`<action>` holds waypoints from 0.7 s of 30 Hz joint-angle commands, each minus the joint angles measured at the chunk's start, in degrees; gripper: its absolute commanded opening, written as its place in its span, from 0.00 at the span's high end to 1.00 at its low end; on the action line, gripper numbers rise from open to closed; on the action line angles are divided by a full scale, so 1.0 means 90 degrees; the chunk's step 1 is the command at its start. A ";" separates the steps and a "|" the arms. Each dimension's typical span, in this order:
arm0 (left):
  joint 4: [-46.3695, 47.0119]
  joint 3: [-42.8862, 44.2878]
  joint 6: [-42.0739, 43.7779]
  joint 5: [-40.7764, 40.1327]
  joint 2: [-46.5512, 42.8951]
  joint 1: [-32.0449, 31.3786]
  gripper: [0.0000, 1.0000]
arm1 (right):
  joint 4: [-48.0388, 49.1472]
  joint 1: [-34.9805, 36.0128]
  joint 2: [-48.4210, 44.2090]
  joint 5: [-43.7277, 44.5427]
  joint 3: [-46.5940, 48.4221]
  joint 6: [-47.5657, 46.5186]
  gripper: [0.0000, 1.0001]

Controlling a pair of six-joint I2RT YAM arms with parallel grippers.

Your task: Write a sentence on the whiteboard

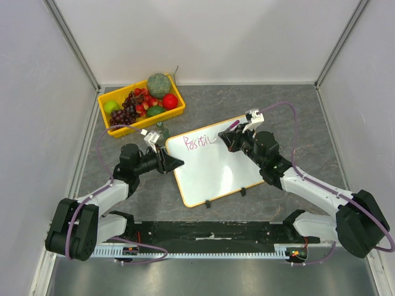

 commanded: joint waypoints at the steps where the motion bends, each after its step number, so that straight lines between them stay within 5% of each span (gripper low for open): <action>1: -0.0171 0.0026 0.0499 -0.0054 0.0086 -0.0080 0.98 | -0.0233 -0.0095 0.0109 0.0290 0.0300 -0.0232 1.00; 21: -0.0181 0.0026 0.0479 -0.0054 0.0096 -0.0080 0.98 | -0.0165 -0.0153 -0.0007 0.0242 0.0692 -0.0105 1.00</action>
